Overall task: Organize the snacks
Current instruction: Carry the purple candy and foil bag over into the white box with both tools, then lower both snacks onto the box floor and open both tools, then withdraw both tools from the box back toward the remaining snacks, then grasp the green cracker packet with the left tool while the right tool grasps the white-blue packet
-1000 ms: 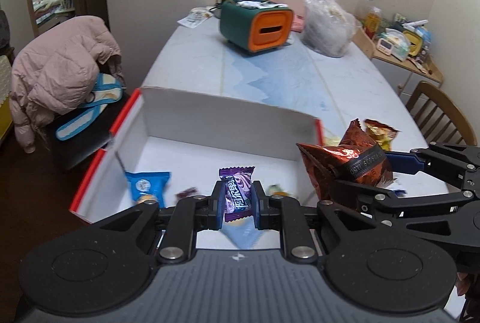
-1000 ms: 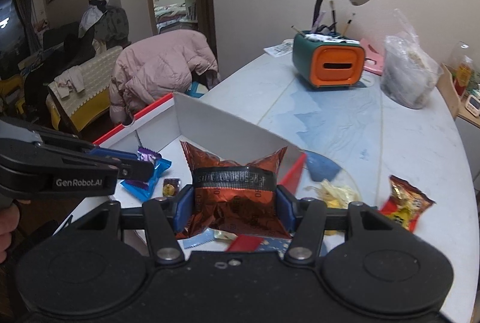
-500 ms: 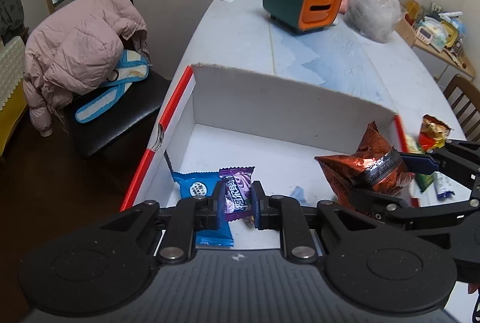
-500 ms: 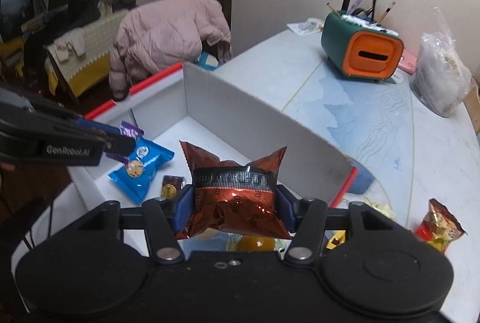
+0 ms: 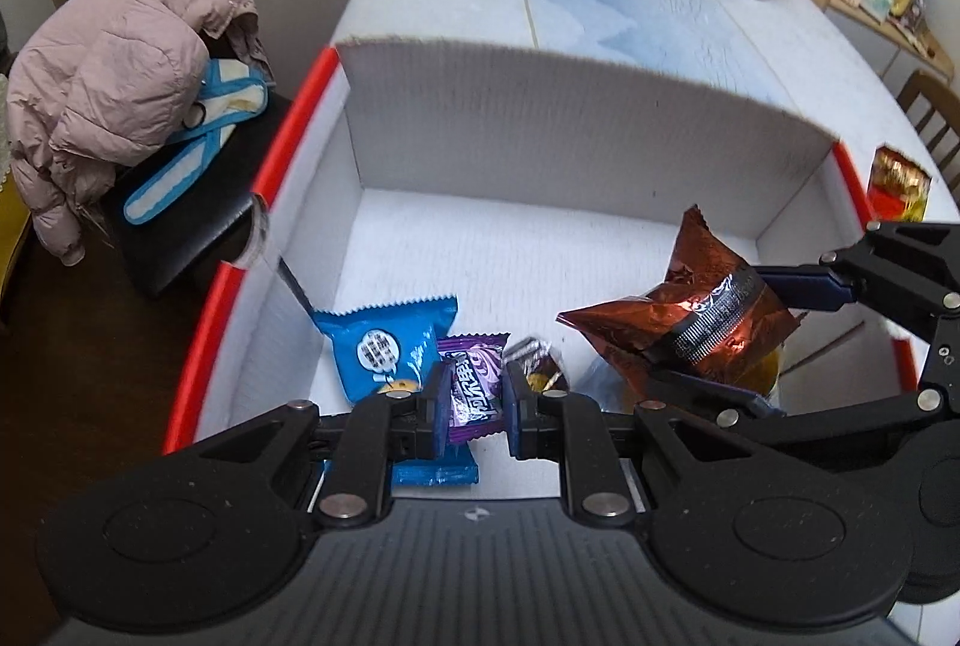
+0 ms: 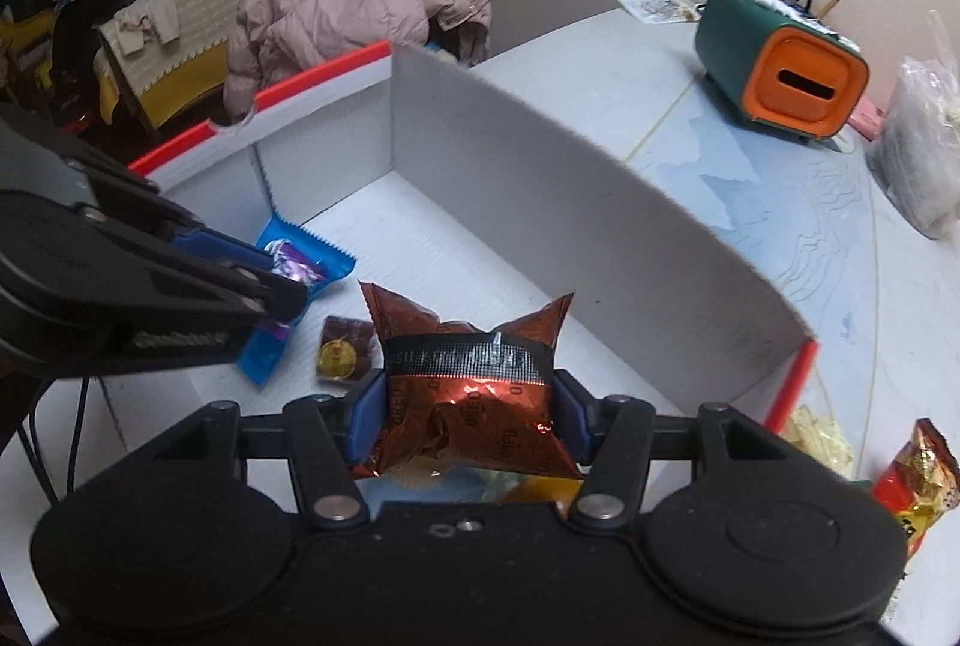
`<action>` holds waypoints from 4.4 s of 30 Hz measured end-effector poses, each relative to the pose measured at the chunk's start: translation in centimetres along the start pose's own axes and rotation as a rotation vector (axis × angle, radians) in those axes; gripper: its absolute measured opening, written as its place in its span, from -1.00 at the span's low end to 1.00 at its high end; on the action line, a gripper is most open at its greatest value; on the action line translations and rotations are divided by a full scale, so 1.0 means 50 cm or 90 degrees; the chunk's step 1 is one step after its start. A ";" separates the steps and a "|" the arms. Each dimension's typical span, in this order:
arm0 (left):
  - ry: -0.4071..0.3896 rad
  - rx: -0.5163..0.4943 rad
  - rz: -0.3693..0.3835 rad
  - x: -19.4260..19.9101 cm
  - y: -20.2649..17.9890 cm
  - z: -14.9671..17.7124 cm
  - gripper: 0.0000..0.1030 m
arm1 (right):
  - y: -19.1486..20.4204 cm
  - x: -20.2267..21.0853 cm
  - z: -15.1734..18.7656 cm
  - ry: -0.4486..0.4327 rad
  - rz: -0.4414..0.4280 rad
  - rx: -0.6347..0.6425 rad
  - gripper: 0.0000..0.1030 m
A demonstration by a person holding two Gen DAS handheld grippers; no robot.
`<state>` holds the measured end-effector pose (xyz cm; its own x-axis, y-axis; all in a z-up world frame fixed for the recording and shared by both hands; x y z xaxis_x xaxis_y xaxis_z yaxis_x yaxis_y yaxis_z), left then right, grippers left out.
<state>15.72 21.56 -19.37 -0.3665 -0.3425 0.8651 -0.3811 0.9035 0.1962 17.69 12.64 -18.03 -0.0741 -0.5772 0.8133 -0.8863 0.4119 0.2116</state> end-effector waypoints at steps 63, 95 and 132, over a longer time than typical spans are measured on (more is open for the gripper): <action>-0.201 0.001 0.107 0.314 -0.141 0.011 0.45 | -0.024 0.362 0.069 -0.251 -0.044 -0.078 0.93; -0.155 0.002 0.122 0.242 -0.521 -0.033 0.91 | -0.366 0.443 0.358 -0.173 0.056 -0.158 0.98; 0.077 0.130 -0.036 -0.035 -0.661 -0.089 0.77 | -0.511 0.191 0.371 -0.083 0.045 -0.202 0.66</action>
<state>32.75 -6.52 -25.33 -0.2409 -0.3463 0.9067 -0.5657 0.8092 0.1587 31.14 -16.48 -25.72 -0.2060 -0.6166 0.7599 -0.6926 0.6404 0.3319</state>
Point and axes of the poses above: each gripper's, at about its wrist camera, not at the fingertips, and x roughly against the way its jaws point, y to its left, z to its underside, the point moved 10 cm from there along -x, roughly the way its jaws point, and after that the axes turned 15 degrees about -z, right-handed, at the moved point
